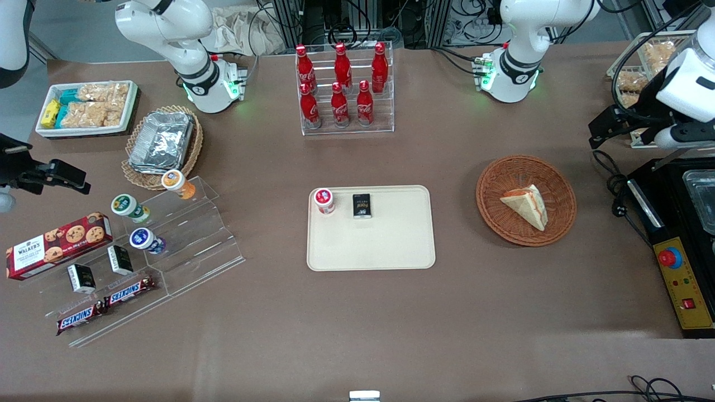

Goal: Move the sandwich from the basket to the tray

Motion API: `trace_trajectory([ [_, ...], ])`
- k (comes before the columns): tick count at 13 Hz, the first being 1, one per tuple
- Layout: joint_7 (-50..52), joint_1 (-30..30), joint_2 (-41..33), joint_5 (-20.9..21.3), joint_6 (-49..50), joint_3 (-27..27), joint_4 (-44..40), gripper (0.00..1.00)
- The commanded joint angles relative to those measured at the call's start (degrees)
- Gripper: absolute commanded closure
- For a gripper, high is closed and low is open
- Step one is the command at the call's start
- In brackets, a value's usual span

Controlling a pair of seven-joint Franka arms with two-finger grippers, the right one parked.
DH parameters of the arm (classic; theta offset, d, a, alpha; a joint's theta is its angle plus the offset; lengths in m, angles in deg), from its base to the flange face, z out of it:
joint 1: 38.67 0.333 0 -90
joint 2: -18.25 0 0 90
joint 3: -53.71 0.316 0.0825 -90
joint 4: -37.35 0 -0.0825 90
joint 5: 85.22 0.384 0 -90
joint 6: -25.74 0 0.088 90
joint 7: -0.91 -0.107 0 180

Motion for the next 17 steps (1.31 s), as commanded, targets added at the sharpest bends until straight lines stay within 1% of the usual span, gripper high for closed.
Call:
trace_trajectory([
  [1,-0.22,-0.2,1.26,-0.42,2.33,0.28,-2.41,0.0],
  [3,0.3,-0.12,2.31,-0.16,2.5,0.37,-1.98,0.0],
  [4,3.96,-0.03,3.18,0.1,2.94,0.37,-1.28,0.0],
  [5,11.92,-0.03,3.45,0.19,2.51,0.28,0.12,0.0],
  [6,14.87,-0.12,3.37,0.28,1.11,0.28,1.87,0.0],
  [7,16.2,-0.2,2.67,0.19,-1.16,0.19,5.2,0.0],
  [8,20.83,-0.12,1.27,0.19,-4.06,0.19,9.15,0.0],
  [10,34.96,-0.12,-1.01,0.19,-12.48,0.19,18.37,0.0],
  [11,39.2,-0.12,-1.63,0.19,-16.53,0.19,22.77,0.0],
  [13,42.57,-0.12,-2.6,0.28,-23.91,0.19,30.85,0.0],
  [14,44.06,-0.12,-2.78,0.28,-27.25,0.11,33.51,0.0],
  [17,48.55,-0.2,-0.42,0.37,-32.02,-0.07,36.77,0.0],
])
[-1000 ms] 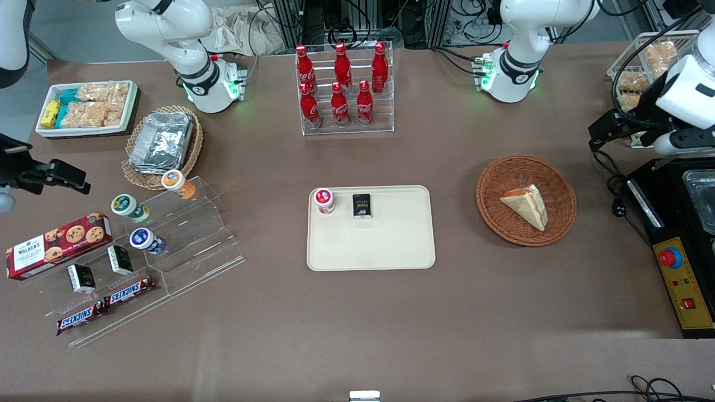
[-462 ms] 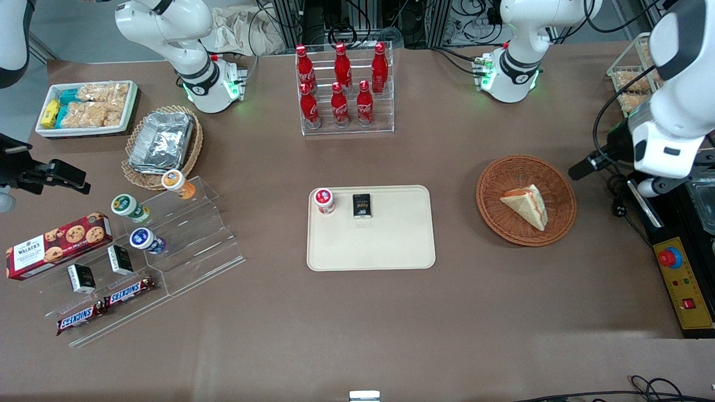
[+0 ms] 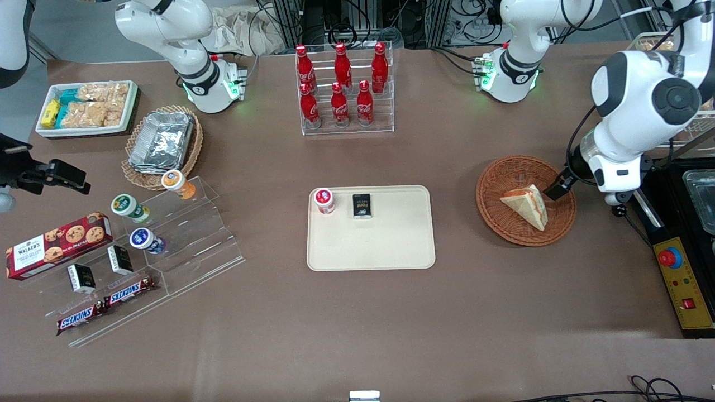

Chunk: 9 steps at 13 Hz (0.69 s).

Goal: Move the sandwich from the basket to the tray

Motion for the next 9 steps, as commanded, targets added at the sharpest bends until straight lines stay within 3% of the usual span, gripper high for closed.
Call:
trace_trajectory([
  [1,3.73,-0.26,-0.48,0.24,-5.98,-0.2,5.07,0.0],
  [9,6.19,-0.26,5.05,0.24,-24.36,-0.2,15.54,0.0],
])
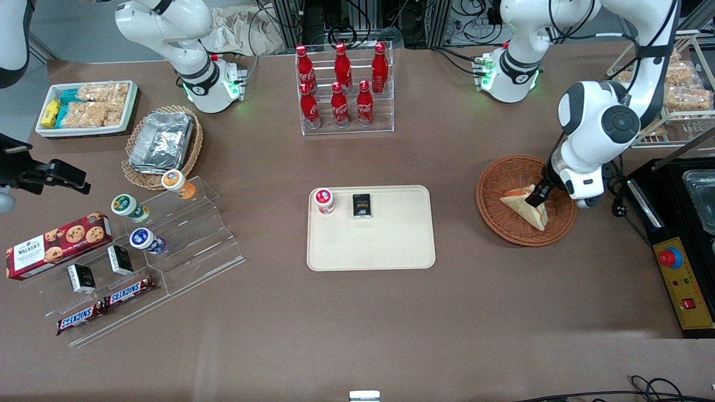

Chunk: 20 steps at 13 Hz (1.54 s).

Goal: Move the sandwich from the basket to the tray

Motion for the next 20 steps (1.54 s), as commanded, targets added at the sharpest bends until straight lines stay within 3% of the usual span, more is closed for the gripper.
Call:
trace_trajectory([
  [1,2.19,-0.26,1.16,0.24,-6.4,-0.16,3.18,0.0],
  [4,2.1,-0.35,3.97,0.33,-10.97,-0.16,4.32,0.0],
  [5,2.1,-0.35,4.58,0.33,-11.68,-0.16,4.41,0.11],
  [6,2.1,-0.35,4.76,0.33,-11.77,-0.16,4.33,0.41],
  [7,1.93,-0.35,4.77,0.33,-11.77,-0.16,4.33,0.95],
  [8,1.92,-0.35,4.77,0.33,-11.77,-0.16,4.15,1.0],
  [11,1.31,-0.35,4.07,0.33,-10.99,-0.07,3.54,1.0],
  [16,-7.99,-0.17,-3.04,1.47,2.96,-0.07,-0.76,1.0],
  [18,-10.54,-0.35,-3.76,1.56,11.21,-0.25,-6.62,1.0],
  [20,-15.54,-0.35,-2.1,1.56,26.11,-2.43,-18.28,1.0],
])
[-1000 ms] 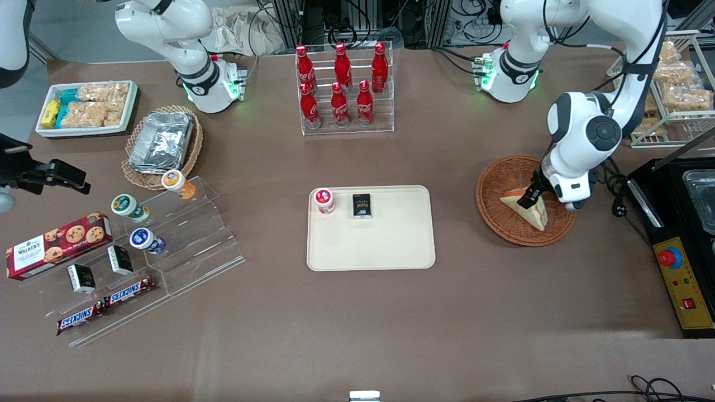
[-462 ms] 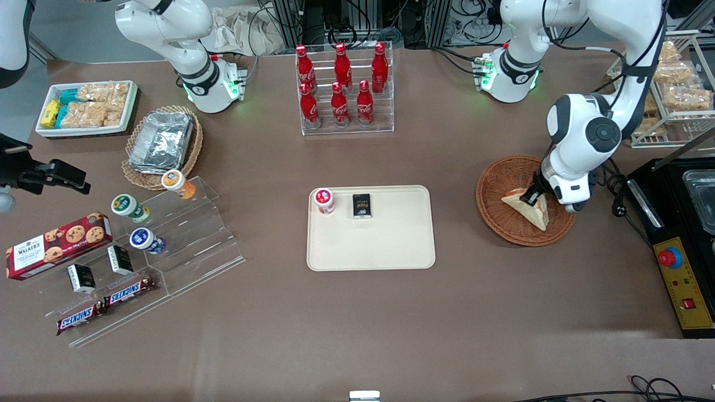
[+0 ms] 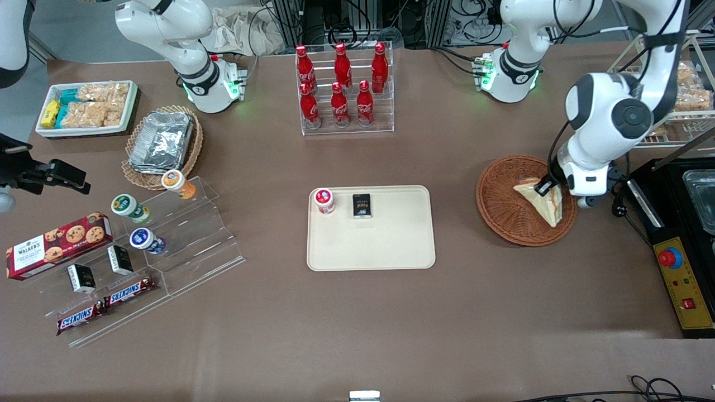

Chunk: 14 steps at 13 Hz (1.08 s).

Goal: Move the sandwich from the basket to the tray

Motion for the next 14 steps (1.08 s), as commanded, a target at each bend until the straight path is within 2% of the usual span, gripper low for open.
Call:
trace_trajectory([
  [1,-4.61,-0.31,2.84,1.07,17.66,-3.23,-15.81,1.0],
  [4,-6.37,-0.31,4.88,1.16,27.1,-11.22,-25.33,1.0],
  [6,-7.25,-0.31,5.58,1.59,28.01,-16.84,-26.93,1.0],
  [7,-8.21,-0.31,6.71,3.16,27.92,-19.57,-27.72,1.0],
  [9,-7.61,-0.4,12.32,4.93,26.61,-24.4,-31.14,1.0],
  [11,-4.81,-1.44,19.0,9.05,21.97,-27.14,-33.26,1.0],
  [14,-2.16,-4.0,26.65,13.88,15.01,-27.24,-33.61,1.0],
])
